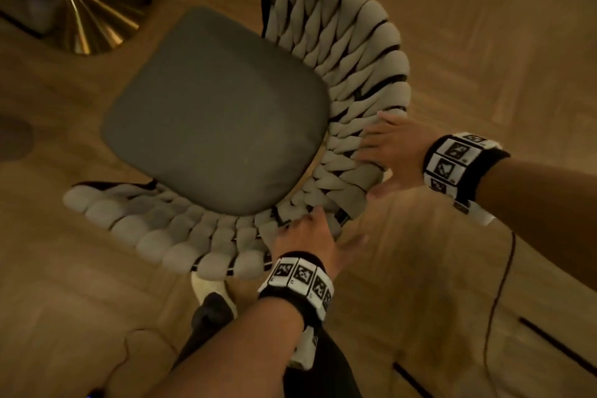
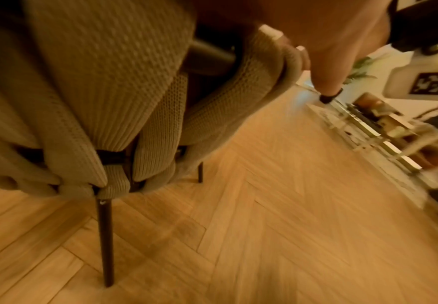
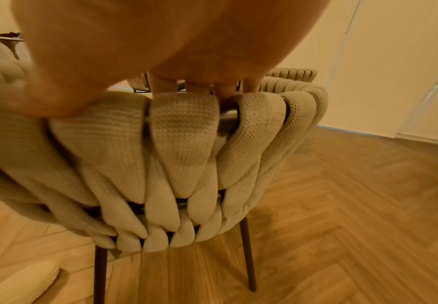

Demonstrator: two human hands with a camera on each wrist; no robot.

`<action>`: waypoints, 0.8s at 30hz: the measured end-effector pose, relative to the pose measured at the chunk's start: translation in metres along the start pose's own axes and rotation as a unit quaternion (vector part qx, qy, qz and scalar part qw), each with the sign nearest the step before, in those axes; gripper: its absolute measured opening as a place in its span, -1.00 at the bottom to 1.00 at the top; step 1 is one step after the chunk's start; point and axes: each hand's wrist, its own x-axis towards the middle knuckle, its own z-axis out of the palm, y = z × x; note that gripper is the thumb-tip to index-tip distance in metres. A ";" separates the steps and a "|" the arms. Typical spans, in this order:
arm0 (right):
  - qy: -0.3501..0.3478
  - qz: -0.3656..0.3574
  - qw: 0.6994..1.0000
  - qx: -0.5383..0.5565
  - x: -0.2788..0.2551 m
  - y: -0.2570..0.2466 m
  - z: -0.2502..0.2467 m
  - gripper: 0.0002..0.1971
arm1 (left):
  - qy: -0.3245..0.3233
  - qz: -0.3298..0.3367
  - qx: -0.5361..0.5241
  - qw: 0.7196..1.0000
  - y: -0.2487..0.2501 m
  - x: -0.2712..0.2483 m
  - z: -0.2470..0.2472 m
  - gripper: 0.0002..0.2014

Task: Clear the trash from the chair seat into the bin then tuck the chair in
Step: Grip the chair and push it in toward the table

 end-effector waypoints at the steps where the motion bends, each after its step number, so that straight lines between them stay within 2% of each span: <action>1: 0.008 -0.004 1.000 -0.009 0.006 0.003 0.000 0.04 | 0.006 -0.005 0.000 1.000 0.001 0.008 0.001 -0.09; 5: -0.012 -0.018 1.000 -0.019 0.014 0.005 -0.004 0.10 | 0.048 0.034 0.019 0.998 -0.010 0.018 0.005 -0.28; 8: -0.062 -0.020 0.998 0.022 0.013 0.001 -0.014 0.04 | 0.036 0.058 0.049 0.996 -0.024 0.018 0.005 -0.25; 10: -0.063 -0.023 0.997 0.048 0.016 -0.003 -0.023 -0.01 | 0.024 0.066 0.057 0.996 -0.046 0.017 -0.002 -0.22; 13: -0.015 -0.044 0.998 0.037 0.038 -0.016 -0.036 -0.06 | -0.012 0.063 0.074 0.995 -0.100 0.009 -0.020 -0.21; 15: 0.007 -0.055 0.998 0.003 0.061 -0.032 -0.049 0.03 | -0.037 0.059 0.094 0.993 -0.145 0.000 -0.038 -0.16; 17: -0.005 -0.049 0.999 -0.003 0.087 -0.057 -0.067 0.13 | -0.046 0.052 0.111 0.991 -0.192 -0.009 -0.055 -0.10; 21: -0.024 -0.053 0.998 0.029 0.133 -0.127 -0.108 0.10 | -0.013 0.026 0.115 0.993 -0.281 -0.032 -0.082 -0.08; 24: -0.020 -0.051 0.997 0.061 0.157 -0.176 -0.134 0.06 | 0.014 -0.002 0.146 0.989 -0.328 -0.043 -0.104 -0.03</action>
